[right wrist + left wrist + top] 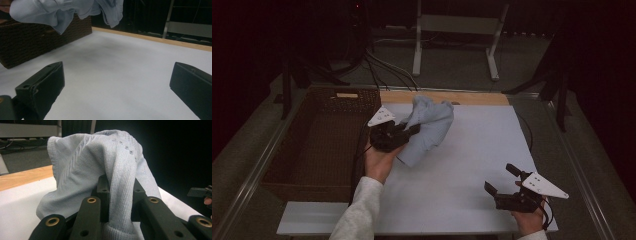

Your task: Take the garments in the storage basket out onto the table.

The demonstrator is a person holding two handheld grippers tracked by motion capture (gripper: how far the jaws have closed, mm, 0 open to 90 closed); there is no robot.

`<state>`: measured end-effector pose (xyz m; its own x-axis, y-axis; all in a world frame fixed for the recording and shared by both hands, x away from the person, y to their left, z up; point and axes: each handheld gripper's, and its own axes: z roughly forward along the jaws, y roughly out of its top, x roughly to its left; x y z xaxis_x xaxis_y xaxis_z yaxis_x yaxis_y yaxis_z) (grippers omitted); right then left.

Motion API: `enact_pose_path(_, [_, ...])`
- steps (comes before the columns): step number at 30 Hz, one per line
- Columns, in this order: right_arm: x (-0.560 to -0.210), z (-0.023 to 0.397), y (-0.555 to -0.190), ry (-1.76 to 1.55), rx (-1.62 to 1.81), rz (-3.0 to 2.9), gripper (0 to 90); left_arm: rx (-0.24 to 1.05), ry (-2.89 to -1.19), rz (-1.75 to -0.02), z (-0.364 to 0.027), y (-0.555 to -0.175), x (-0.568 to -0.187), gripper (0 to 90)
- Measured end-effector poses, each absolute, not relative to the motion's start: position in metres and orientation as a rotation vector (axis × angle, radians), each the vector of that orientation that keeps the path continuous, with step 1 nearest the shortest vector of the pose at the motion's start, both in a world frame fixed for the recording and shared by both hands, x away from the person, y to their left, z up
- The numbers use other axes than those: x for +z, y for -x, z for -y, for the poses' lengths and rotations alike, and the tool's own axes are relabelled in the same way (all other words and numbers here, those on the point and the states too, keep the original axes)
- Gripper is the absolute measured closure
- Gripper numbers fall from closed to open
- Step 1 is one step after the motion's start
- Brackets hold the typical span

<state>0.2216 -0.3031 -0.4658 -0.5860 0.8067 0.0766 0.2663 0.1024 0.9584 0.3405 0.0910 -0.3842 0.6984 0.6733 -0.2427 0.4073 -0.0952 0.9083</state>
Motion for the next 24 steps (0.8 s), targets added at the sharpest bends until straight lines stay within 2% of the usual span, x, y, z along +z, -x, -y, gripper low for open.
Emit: enact_pose_path(24, [-0.466,0.305,-0.222,-1.043,1.498,-1.907,0.0,0.264,-1.748,-0.888,-0.069,-0.341,-0.405,77.0])
